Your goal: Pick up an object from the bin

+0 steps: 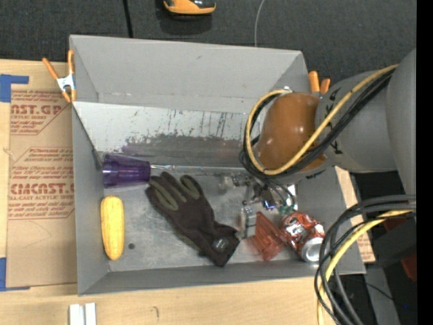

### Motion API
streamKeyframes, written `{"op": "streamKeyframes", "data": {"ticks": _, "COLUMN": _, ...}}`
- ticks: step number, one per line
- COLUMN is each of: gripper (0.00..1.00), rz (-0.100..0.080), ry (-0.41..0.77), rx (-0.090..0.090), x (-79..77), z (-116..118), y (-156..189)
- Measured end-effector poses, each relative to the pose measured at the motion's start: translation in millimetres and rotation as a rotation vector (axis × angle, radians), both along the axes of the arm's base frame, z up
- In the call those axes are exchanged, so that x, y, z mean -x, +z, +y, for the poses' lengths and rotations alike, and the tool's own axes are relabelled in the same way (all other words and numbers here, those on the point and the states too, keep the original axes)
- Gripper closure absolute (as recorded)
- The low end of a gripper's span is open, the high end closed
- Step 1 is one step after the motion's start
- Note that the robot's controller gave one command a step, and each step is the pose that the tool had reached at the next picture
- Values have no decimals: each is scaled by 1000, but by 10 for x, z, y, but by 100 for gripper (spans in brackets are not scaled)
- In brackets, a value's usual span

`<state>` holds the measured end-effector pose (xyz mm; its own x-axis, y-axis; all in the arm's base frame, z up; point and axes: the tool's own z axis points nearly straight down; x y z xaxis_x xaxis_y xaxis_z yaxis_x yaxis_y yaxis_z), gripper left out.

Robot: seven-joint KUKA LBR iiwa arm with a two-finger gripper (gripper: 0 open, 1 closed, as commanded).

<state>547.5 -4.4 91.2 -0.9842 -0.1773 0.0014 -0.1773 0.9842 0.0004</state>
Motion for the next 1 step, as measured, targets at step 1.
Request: {"op": "streamKeyframes", "data": {"ticks": 1, "gripper": 0, "rz": -4, "ry": 110, "rx": 0, "x": 90, "z": 161, "y": -114}}
